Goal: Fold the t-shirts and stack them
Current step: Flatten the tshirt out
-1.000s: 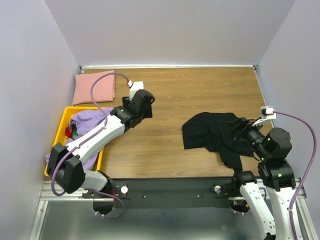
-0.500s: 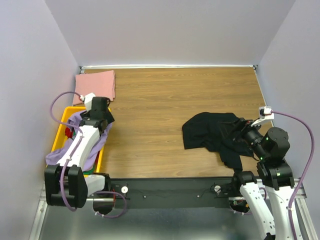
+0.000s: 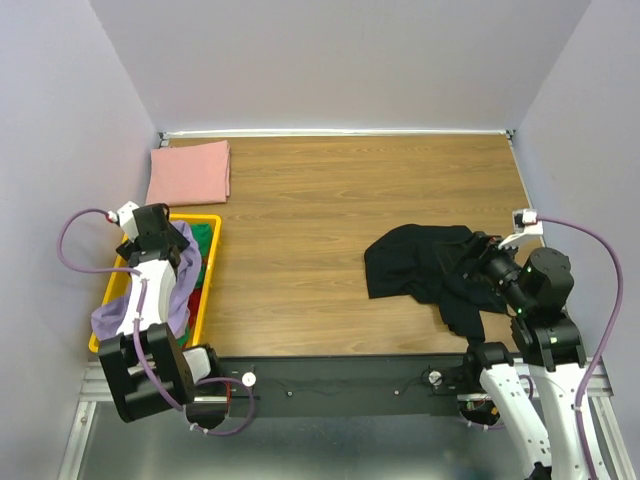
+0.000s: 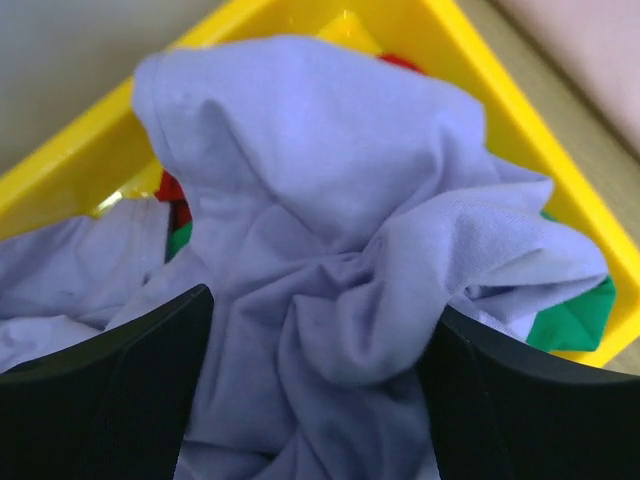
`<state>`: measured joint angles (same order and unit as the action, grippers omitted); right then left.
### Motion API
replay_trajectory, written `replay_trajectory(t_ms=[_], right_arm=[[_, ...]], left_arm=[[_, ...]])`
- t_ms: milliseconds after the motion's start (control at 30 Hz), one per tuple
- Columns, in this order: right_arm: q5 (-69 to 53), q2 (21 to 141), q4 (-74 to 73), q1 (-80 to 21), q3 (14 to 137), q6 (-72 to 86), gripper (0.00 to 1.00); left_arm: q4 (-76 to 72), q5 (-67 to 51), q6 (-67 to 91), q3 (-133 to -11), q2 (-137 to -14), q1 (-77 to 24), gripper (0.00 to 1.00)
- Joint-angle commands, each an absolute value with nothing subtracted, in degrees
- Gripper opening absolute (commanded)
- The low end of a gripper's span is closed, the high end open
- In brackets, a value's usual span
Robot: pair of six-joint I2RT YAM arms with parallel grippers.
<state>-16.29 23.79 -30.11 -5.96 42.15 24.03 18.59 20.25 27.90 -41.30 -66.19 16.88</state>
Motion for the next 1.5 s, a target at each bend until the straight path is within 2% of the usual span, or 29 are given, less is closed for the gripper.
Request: replay_trajectory(t_ms=[0, 133, 333, 500, 667, 767, 800, 967, 1233, 1367, 1467], right_arm=[[-15.7, 26.1, -31.7, -6.3, 41.7, 25.2, 1.0], [-17.1, 28.3, -31.8, -6.2, 42.1, 25.5, 1.0], [-12.4, 33.2, -33.9, -6.2, 43.3, 27.2, 1.0], [-13.8, 44.6, -35.8, -6.3, 43.2, 28.6, 1.0], [-10.7, 52.6, -35.9, -6.2, 40.3, 31.1, 1.0], [-4.4, 55.2, -35.4, -6.2, 38.3, 34.0, 1.0], [-3.7, 56.8, -35.3, -6.3, 38.5, 35.0, 0.97], [-2.3, 61.7, -33.8, -6.2, 36.0, 38.6, 0.89], [-8.5, 62.5, -26.6, -6.3, 27.9, 39.3, 0.78], [-13.4, 64.2, -23.2, -6.3, 28.9, 38.0, 0.67], [-14.0, 64.3, -22.5, -6.3, 30.8, 37.7, 0.66]], left_arm=[[17.8, 16.5, 27.5, -38.5, -68.4, 17.5, 0.86], [19.2, 15.0, 27.2, -41.0, -64.8, 17.4, 0.93], [25.0, 16.7, 26.7, -51.0, -53.0, 17.1, 0.94], [29.2, 18.6, 24.9, -61.6, -50.8, 11.8, 0.94], [28.0, 9.4, 22.8, -65.2, -48.6, 5.5, 0.95], [25.3, 0.8, 22.2, -62.9, -47.4, 1.2, 0.95], [24.2, -4.2, 22.1, -61.8, -46.7, 0.4, 0.95], [17.5, -14.5, 22.8, -52.7, -46.8, -4.6, 0.95], [10.7, -15.4, 20.1, -42.3, -46.3, -6.3, 0.95], [7.1, -16.5, 20.4, -37.7, -47.9, -6.4, 0.95], [4.8, -16.5, 20.7, -35.1, -48.3, -6.6, 0.95]])
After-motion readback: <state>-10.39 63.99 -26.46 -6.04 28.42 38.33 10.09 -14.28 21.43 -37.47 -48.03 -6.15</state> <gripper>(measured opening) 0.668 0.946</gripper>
